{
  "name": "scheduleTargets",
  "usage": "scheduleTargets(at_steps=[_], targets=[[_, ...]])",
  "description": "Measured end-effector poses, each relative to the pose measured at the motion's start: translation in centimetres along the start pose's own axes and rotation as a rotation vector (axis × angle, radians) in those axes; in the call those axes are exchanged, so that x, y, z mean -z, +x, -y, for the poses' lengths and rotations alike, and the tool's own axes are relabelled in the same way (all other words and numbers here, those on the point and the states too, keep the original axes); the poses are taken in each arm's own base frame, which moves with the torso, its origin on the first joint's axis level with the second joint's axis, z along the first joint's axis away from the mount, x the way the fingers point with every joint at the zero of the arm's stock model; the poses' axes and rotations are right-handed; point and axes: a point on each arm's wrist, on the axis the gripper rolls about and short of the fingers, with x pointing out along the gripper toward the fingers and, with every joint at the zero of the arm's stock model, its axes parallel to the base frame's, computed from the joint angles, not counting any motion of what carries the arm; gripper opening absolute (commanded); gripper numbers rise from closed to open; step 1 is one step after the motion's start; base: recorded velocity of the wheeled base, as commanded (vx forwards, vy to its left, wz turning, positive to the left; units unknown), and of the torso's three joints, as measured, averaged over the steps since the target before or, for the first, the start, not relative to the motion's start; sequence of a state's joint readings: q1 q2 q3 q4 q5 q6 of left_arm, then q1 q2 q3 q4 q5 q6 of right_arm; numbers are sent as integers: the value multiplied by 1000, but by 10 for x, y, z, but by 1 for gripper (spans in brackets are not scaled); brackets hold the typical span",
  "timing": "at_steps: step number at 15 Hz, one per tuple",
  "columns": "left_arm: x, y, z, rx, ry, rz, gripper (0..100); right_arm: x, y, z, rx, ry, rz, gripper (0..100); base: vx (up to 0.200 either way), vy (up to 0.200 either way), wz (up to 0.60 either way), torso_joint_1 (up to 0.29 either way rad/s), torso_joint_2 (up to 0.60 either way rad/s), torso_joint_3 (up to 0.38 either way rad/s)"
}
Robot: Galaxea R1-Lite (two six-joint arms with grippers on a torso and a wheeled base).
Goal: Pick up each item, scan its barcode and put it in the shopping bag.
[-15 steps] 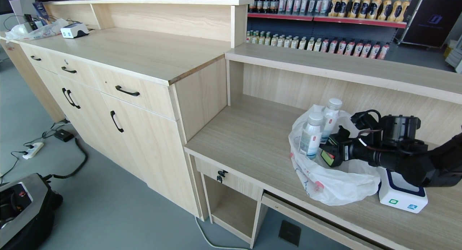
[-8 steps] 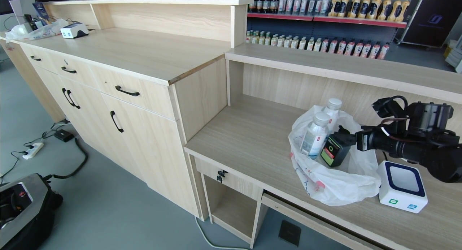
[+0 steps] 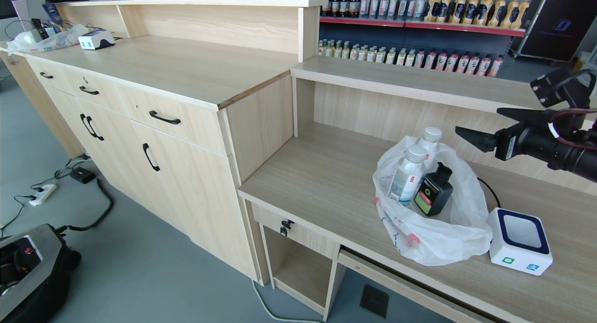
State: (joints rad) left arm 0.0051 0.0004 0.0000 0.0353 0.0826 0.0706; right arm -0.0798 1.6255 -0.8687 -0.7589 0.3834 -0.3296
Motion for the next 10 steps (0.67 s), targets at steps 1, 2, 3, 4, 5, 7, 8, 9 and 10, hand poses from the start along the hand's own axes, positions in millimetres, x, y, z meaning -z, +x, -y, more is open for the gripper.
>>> scheduleTargets(at_steps=[1,2,3,4,5,7,8,9,10], targets=[[0,0,0,0,0,0,100,-11,-7,3,13,-34,23,100,0,0,-600,2,2,-2],[0,0,0,0,0,0,100,-21,-12,6,28,-54,41,100,0,0,-600,2,2,2],[0,0,0,0,0,0,100,-36,-18,12,56,-69,64,100,0,0,-600,-2,7,2],[0,0,0,1,0,1,100,-50,-24,18,90,-76,77,100,0,0,-600,12,2,2],[0,0,0,0,0,0,100,-61,-29,24,119,-61,57,100,0,0,-600,2,7,12],[0,0,0,1,0,0,100,-87,-47,35,180,6,-42,100,0,0,-600,0,5,2],[0,0,0,0,0,0,100,-94,-59,38,211,55,-126,100,0,0,-600,-32,51,66],[0,0,0,0,0,0,100,-101,-74,41,268,101,-206,100,0,0,-600,-95,300,183],[0,0,0,0,0,0,100,-105,-90,43,361,132,-270,100,0,0,0,-163,393,266]])
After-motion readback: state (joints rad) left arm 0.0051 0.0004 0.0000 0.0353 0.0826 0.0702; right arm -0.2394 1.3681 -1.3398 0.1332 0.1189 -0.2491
